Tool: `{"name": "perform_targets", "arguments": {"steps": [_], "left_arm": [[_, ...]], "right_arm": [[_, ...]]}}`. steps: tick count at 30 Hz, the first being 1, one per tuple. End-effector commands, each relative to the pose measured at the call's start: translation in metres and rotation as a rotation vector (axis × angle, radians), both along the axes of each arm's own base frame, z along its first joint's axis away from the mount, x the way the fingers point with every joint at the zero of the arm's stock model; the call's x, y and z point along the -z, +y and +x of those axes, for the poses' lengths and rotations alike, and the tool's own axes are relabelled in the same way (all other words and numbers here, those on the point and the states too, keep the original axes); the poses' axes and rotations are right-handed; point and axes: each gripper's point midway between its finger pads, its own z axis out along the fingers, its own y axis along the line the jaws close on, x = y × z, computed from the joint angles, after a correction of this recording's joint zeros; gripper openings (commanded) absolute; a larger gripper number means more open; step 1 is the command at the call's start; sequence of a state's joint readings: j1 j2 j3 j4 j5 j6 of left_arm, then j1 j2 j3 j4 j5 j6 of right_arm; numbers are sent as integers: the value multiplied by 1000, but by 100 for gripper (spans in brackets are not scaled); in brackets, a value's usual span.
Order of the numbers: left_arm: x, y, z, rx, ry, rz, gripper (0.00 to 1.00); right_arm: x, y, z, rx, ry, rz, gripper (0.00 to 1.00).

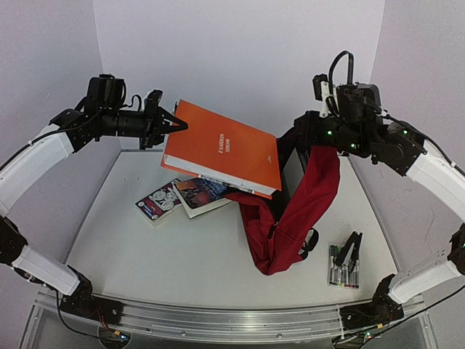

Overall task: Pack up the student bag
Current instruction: Place the book in the student bag.

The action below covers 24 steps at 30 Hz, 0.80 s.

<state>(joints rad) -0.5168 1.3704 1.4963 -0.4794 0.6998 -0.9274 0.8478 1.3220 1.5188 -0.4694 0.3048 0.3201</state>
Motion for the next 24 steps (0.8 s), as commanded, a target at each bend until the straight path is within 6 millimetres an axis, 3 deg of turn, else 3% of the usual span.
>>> {"name": "perform_targets", "arguments": {"steps": [1,14,24], "left_arm": [[-9,-15,-5,50,-27,-37,10],[9,-18,-12,44,3,21,11],[16,-22,-4,26,10,34,11]], "right_arm": [[-28,-2,1,24,-50,60,0],[-37,-10,14,129,-70,84,0],[-42,-15,15,159,-77,99,0]]}}
